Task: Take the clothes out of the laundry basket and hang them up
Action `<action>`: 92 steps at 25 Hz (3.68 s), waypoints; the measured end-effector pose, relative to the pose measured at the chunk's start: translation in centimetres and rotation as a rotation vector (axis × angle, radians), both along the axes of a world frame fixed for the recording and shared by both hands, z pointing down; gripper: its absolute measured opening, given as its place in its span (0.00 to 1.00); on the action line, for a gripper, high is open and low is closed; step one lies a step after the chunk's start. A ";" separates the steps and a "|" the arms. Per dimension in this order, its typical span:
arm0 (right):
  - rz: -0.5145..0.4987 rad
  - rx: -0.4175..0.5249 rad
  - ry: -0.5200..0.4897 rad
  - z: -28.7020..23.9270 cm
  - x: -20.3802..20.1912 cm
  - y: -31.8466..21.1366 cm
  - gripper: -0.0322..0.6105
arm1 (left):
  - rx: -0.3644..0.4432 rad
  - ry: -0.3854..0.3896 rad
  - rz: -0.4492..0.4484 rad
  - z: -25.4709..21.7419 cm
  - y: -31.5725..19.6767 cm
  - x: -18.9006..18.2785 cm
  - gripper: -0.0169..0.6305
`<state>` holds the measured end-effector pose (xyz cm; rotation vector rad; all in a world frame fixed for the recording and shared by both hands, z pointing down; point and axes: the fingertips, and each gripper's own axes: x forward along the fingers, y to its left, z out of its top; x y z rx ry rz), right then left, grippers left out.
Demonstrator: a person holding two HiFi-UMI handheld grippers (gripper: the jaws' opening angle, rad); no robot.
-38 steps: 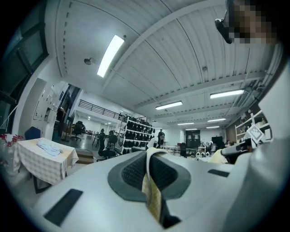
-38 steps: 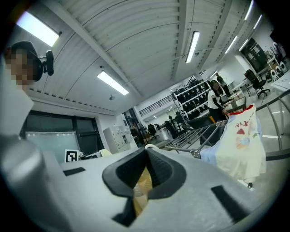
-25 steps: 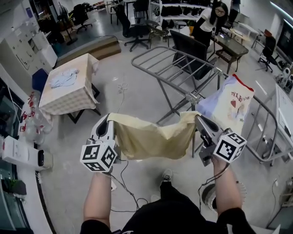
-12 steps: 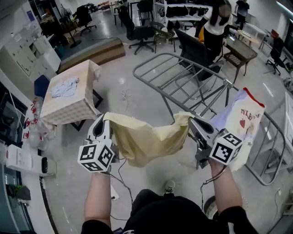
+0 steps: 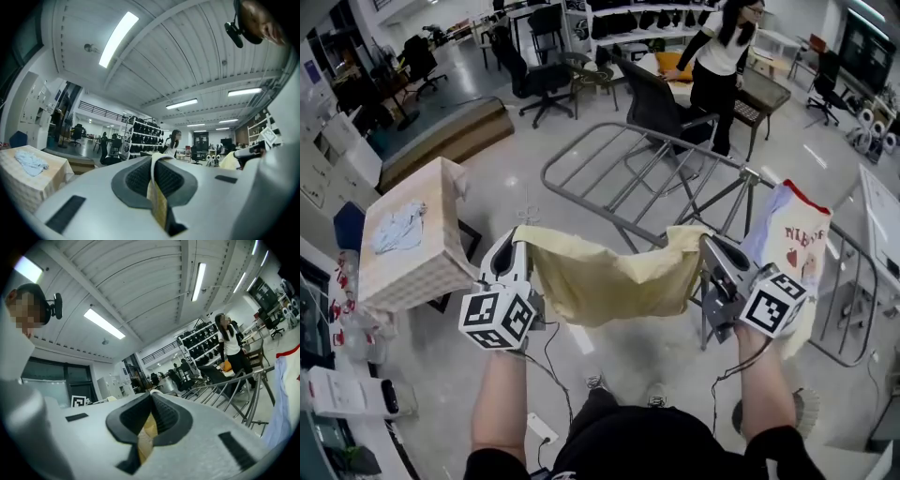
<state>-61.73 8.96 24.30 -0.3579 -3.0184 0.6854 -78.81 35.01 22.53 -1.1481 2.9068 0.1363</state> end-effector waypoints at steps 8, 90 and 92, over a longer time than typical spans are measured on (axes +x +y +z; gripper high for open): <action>0.228 0.010 -0.012 -1.2 -3.8 -1.6 0.07 | 0.027 -0.008 0.200 -1.2 -5.1 -9.1 0.04; 0.881 -0.111 0.423 20.9 -16.9 -46.3 0.24 | -0.526 0.179 0.719 26.1 -61.9 -31.5 0.27; 0.876 -0.111 0.441 21.2 -16.9 -45.9 0.32 | -0.519 0.181 0.725 26.0 -61.3 -31.3 0.30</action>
